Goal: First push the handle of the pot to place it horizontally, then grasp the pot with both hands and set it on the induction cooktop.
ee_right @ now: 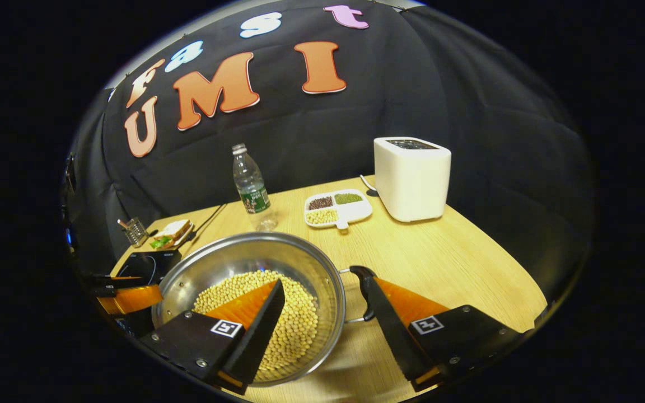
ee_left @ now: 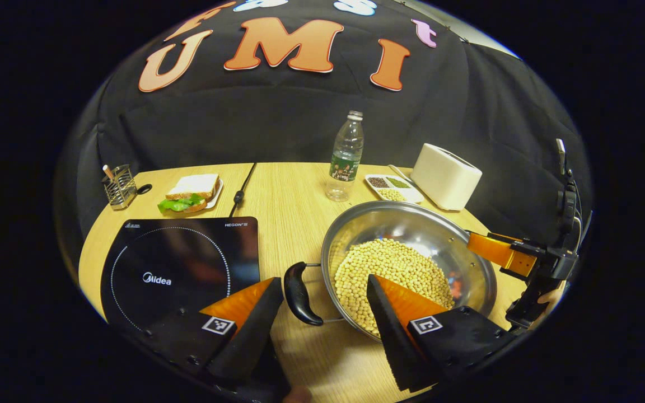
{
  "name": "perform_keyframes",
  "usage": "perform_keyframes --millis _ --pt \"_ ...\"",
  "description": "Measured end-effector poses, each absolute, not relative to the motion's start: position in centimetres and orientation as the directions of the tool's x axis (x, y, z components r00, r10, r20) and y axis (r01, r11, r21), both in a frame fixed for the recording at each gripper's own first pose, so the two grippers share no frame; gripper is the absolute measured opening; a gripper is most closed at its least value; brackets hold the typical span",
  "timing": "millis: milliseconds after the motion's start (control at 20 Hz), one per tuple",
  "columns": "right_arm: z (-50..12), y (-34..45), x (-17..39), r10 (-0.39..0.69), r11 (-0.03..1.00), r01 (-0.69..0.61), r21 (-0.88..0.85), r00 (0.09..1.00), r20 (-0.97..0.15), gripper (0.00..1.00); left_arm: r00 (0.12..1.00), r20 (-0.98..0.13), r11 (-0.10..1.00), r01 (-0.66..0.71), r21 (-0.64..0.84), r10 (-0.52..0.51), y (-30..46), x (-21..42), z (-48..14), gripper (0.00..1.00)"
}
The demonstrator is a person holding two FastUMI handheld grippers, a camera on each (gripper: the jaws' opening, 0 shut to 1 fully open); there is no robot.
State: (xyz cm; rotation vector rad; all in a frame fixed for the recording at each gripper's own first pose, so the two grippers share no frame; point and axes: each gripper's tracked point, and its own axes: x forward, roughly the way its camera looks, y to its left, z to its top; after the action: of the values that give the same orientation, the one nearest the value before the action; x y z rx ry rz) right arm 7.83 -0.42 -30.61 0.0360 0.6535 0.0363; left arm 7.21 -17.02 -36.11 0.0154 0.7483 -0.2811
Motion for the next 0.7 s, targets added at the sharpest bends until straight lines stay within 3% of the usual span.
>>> perform_keyframes --millis 350,700 --pt "-31.2 -1.7 10.3 -0.014 1.0 0.023 0.008 0.806 -0.592 0.93 0.655 -0.721 0.964 0.258 -0.067 -0.226 -17.5 8.6 -39.0 0.98" --pt "-35.1 -1.7 11.4 -0.008 0.999 0.028 0.019 0.735 -0.678 0.95 0.632 -0.742 0.96 0.273 -0.055 -0.222 -18.1 9.6 -40.4 0.98"
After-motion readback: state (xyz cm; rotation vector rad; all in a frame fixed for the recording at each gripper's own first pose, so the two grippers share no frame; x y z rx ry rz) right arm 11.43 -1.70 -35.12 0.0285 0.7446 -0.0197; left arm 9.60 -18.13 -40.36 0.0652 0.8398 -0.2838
